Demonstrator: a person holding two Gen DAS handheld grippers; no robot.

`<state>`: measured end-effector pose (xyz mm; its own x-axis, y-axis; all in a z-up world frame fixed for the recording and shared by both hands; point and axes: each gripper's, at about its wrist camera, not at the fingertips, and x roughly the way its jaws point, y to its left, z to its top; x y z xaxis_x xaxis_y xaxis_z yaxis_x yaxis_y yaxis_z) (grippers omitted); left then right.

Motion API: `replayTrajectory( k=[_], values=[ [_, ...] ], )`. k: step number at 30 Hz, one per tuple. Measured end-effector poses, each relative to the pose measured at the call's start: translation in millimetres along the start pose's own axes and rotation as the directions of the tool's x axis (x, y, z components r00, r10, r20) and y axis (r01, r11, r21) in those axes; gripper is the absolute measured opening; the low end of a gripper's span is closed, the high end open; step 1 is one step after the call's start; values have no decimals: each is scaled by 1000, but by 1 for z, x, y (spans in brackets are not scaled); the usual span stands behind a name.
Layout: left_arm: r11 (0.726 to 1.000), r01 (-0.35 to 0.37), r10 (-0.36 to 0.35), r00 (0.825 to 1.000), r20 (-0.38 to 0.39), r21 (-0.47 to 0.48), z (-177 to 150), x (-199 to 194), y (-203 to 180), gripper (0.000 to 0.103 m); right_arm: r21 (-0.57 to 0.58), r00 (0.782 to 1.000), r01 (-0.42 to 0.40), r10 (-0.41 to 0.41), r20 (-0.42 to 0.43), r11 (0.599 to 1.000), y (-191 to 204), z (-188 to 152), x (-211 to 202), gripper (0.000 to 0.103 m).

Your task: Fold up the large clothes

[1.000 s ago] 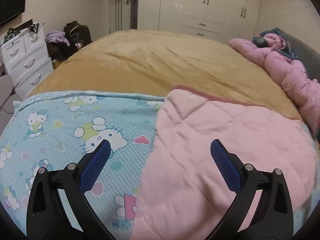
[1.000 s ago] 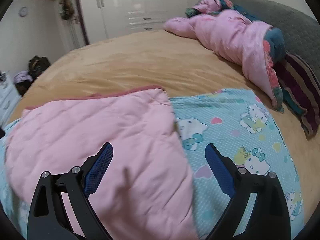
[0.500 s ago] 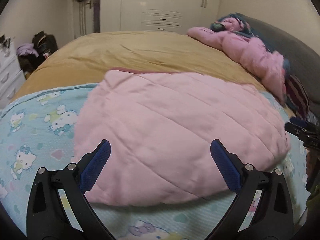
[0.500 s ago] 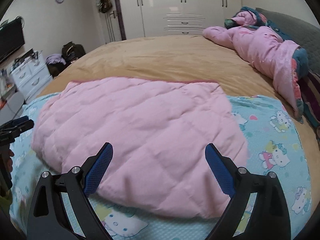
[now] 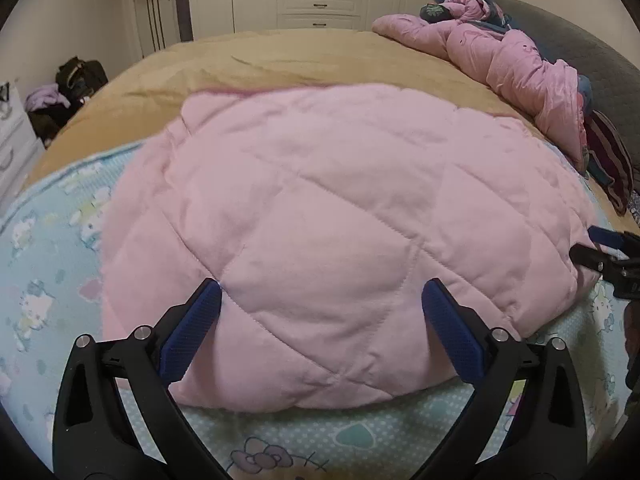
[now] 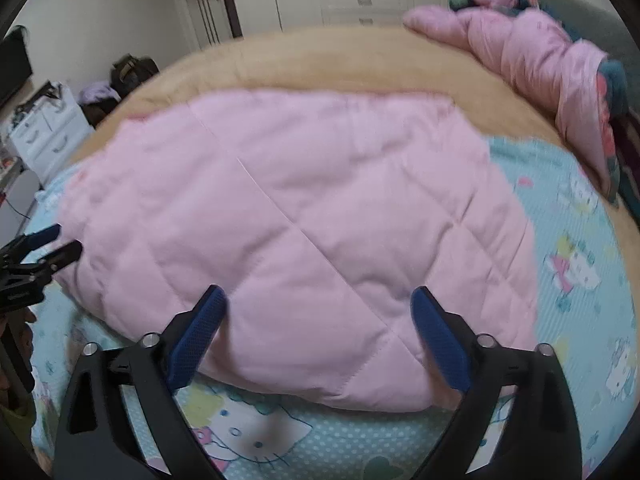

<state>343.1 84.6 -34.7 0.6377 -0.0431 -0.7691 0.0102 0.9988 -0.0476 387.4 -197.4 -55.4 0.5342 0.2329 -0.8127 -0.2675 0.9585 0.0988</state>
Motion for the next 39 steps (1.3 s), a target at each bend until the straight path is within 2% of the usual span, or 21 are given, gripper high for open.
replayTrajectory(
  k=[3,13,23,32,39],
  values=[
    [1000,17,-17,1000,3,-12,-8,7,3,95,42,1000,-23,24,-8,999,-4,-6,13,99],
    [999,35,-35,999,-13,-38,-15,17,3,95,48,1000,8,-9,16,999,1,-14,29,99],
    [1000,24,-24,1000,17,-13,-17,-15,-3,95,76,996,-51,46,71,996,1,-9,-18,99],
    [1000,29,-29,998,61,-1,-14,-44,-7,95,20,992,-67,64,112,998,14,-7,-53,99],
    [1000,-10,10,995,96,0,-9,-60,3,95,4,988,-64,63,141,998,15,-5,-67,99]
  ],
)
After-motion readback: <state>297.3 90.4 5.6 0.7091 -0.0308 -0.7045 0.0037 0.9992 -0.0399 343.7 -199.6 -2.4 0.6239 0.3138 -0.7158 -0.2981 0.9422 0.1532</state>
